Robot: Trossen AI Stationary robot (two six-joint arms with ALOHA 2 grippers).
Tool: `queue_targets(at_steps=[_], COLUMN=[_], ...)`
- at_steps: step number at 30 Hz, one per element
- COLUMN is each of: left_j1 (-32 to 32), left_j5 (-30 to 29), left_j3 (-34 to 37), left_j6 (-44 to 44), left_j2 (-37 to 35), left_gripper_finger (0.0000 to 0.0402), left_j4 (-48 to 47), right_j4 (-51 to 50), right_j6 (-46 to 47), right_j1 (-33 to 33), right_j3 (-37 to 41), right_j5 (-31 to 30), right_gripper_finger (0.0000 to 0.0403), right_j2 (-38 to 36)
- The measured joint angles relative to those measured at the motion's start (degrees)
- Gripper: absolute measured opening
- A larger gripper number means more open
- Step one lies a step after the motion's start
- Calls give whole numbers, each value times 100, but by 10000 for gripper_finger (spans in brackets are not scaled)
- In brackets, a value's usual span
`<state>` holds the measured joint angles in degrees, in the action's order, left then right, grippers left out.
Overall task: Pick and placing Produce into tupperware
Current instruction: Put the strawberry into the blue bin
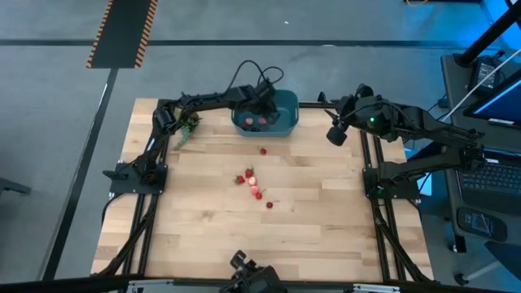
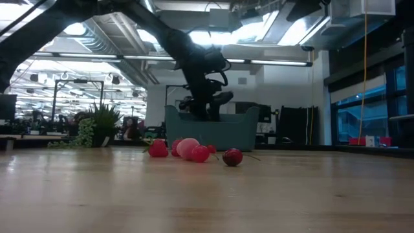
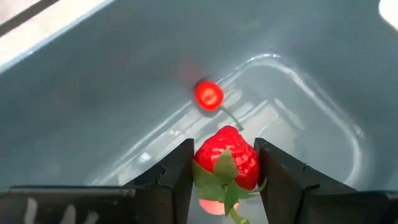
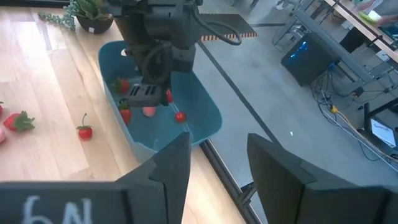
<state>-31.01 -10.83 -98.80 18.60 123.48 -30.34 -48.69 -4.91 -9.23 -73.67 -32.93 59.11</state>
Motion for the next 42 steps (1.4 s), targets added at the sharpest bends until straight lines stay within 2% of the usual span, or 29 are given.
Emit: queue_targets(at_steps=[3, 9, 13, 17, 22, 26, 30, 38, 42], left_j1=[18, 40, 19, -5, -186, -334, -470, -482, -463], left_j5=[-55, -64, 282, 300, 1058, 1085, 1475, 1735, 1957], left_j3=[0, 0, -2, -11, -9, -13, -13, -13, -11], left_j6=[342, 450, 629, 663, 975, 1117, 1137, 1019, 893], left_j2=[0, 185, 301, 289, 289, 284, 284, 284, 284], left_gripper_finger=[137, 134, 137, 137, 137, 137, 137, 138, 153], left_j4=[29, 51, -25, 53, -277, -470, -503, -520, -526], right_j4=[-74, -74, -74, -72, -72, -72, -72, -72, -72], right_j6=[11, 11, 13, 13, 11, 13, 13, 13, 13], right_j1=[0, 0, 0, 0, 0, 0, -2, -2, -2], right_j3=[0, 0, 0, 0, 0, 0, 0, 0, 0], right_j5=[0, 0, 0, 2, 4, 4, 4, 4, 4], right_gripper_finger=[161, 161, 161, 161, 161, 161, 161, 161, 161], right_j2=[0, 2, 2, 2, 2, 2, 3, 2, 2])
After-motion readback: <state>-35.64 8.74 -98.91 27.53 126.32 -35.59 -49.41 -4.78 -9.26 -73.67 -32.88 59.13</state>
